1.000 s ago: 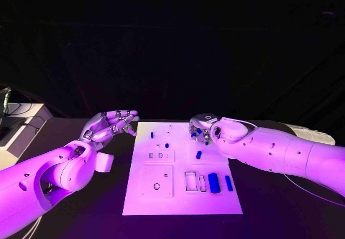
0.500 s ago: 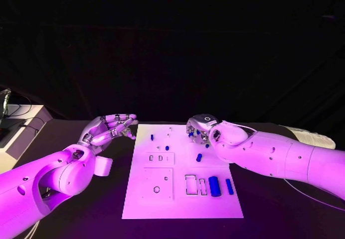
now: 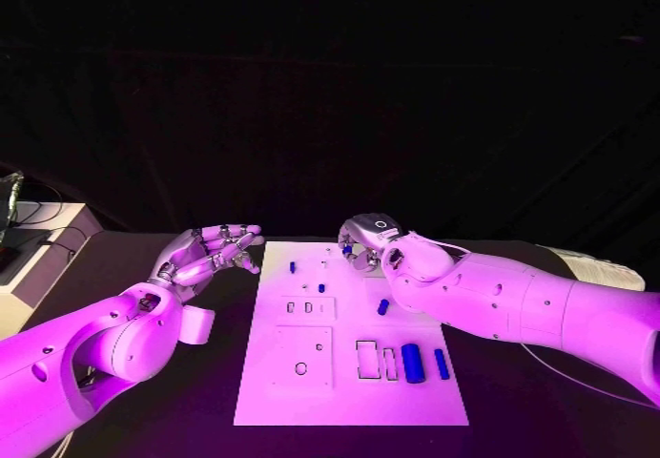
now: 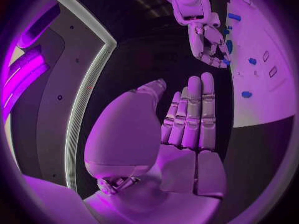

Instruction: Assemble the parts on the task board

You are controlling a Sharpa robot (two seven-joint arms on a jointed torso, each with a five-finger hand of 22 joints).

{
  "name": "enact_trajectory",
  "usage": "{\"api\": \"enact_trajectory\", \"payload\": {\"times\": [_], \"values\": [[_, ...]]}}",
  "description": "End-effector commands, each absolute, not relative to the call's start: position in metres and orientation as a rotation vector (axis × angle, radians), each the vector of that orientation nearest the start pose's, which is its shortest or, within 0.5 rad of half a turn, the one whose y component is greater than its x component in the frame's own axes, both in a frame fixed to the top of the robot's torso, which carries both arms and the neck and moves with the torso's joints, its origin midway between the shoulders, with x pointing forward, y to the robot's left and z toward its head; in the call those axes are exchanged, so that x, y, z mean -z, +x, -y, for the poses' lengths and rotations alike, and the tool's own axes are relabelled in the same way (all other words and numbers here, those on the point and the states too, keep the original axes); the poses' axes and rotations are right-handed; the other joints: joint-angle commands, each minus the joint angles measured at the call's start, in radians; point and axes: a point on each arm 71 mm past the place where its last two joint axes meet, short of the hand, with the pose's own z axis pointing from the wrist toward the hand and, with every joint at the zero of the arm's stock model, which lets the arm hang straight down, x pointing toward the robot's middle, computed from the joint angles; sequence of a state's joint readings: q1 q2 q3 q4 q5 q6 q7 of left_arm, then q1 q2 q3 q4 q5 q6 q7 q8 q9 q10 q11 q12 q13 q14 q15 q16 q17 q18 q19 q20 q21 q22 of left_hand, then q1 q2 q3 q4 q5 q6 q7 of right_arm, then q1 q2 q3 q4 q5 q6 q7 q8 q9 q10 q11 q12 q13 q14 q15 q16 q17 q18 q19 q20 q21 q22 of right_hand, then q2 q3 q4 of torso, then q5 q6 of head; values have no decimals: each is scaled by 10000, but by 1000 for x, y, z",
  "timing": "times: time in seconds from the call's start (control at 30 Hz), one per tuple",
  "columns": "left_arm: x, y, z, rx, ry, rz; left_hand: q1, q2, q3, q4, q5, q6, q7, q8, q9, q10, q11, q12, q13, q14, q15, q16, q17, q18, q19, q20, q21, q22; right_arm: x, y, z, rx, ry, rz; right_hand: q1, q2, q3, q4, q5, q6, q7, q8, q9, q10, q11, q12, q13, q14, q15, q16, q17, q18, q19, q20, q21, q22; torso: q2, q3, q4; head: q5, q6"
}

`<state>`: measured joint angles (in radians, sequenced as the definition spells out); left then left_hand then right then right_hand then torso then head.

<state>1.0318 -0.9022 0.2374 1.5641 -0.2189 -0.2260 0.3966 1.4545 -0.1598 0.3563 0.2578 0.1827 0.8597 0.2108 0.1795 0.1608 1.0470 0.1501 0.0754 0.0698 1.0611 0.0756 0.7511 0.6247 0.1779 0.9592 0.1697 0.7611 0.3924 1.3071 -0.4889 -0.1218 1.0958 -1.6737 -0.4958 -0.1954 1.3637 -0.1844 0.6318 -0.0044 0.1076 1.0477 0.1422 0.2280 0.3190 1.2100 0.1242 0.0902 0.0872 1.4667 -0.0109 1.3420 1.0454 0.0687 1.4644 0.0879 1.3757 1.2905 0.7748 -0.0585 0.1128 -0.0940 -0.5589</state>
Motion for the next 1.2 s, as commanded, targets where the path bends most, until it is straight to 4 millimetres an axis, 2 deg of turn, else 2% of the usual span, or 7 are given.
{"api": "enact_trajectory", "payload": {"times": [0.03, 0.07, 0.17, 0.63, 0.73, 0.93, 1.2], "values": [[147, 484, -225, 16747, -9265, -13184, -91, 20, 68, 13, 4, 41, 49, -63, -11, -67, 30, -49, -15, -62, 24, 35, 7, 22, -77, -6, 52, 9, 156, 568, 138, -3843, -2747, -13249, 71, 11, 14, -56, 41, 55, -5, 43, 13, 622, -582, -11, 350, 145, -65, 29, 4, -130, 113, -50, 61, 6, 22, -65, 92, -93, -6], [146, 484, -225, 16752, -9264, -13182, -90, 22, 72, 11, 3, 41, 52, -64, -11, -71, 31, -49, -15, -59, 24, 44, 7, 23, -80, -5, 63, 15, 156, 569, 135, -3849, -2745, -13204, 71, 11, 14, -56, 41, 55, -5, 43, 13, 622, -582, -11, 350, 145, -65, 29, 4, -130, 113, -50, 61, 6, 23, -102, 128, -127, -2], [146, 484, -224, 16760, -9262, -13180, -91, 20, 75, 8, 1, 35, 59, -68, -12, -80, 36, -51, -16, -56, 26, 55, 7, 24, -84, -3, 76, 23, 156, 571, 130, -3880, -2722, -13161, 62, 5, 28, -66, 62, 20, 6, 24, 27, 580, -568, -60, 352, 142, -57, 33, -6, -122, 91, -49, 32, -36, 35, -149, 180, -163, -16], [146, 483, -223, 16805, -9248, -13191, -92, 15, 77, 4, -1, 23, 69, -76, -15, -95, 42, -54, -17, -56, 29, 70, 6, 25, -92, 0, 95, 34, 162, 577, 124, -3792, -2756, -13326, 65, -6, 65, -104, 180, -19, 22, -1, 58, 562, -553, -121, 368, 135, -43, 43, -16, -120, 78, -41, 34, -31, 109, -286, 319, -247, -29], [146, 483, -224, 16777, -9255, -13194, -92, 15, 77, 3, -2, 22, 70, -76, -15, -96, 43, -54, -17, -56, 29, 71, 6, 25, -93, 0, 96, 35, 164, 577, 123, -3784, -2745, -13422, 61, -11, 71, -112, 223, -20, 26, -2, 70, 563, -548, -135, 374, 129, -40, 37, -41, -115, 64, -39, 16, -57, 124, -276, 304, -232, 8], [146, 483, -226, 16731, -9264, -13188, -93, 12, 82, -2, -3, 12, 77, -83, -17, -111, 48, -56, -18, -59, 34, 86, 3, 25, -103, 3, 117, 48, 167, 577, 123, -3751, -2780, -13604, 38, -29, 68, -114, 256, -31, 32, -9, 81, 554, -540, -155, 379, 125, -34, 37, -48, -113, 57, -35, 12, -61, 126, -303, 336, -244, -22], [146, 483, -227, 16705, -9269, -13194, -97, 11, 87, -7, -4, -4, 88, -94, -21, -135, 58, -60, -20, -64, 41, 105, 0, 25, -118, 9, 144, 64, 169, 578, 124, -3671, -2838, -13806, -14, -83, 46, -114, 272, -69, 44, -33, 97, 536, -526, -190, 387, 109, -22, 21, -97, -105, 34, -25, -16, -96, 176, -296, 308, -234, 5]]}}
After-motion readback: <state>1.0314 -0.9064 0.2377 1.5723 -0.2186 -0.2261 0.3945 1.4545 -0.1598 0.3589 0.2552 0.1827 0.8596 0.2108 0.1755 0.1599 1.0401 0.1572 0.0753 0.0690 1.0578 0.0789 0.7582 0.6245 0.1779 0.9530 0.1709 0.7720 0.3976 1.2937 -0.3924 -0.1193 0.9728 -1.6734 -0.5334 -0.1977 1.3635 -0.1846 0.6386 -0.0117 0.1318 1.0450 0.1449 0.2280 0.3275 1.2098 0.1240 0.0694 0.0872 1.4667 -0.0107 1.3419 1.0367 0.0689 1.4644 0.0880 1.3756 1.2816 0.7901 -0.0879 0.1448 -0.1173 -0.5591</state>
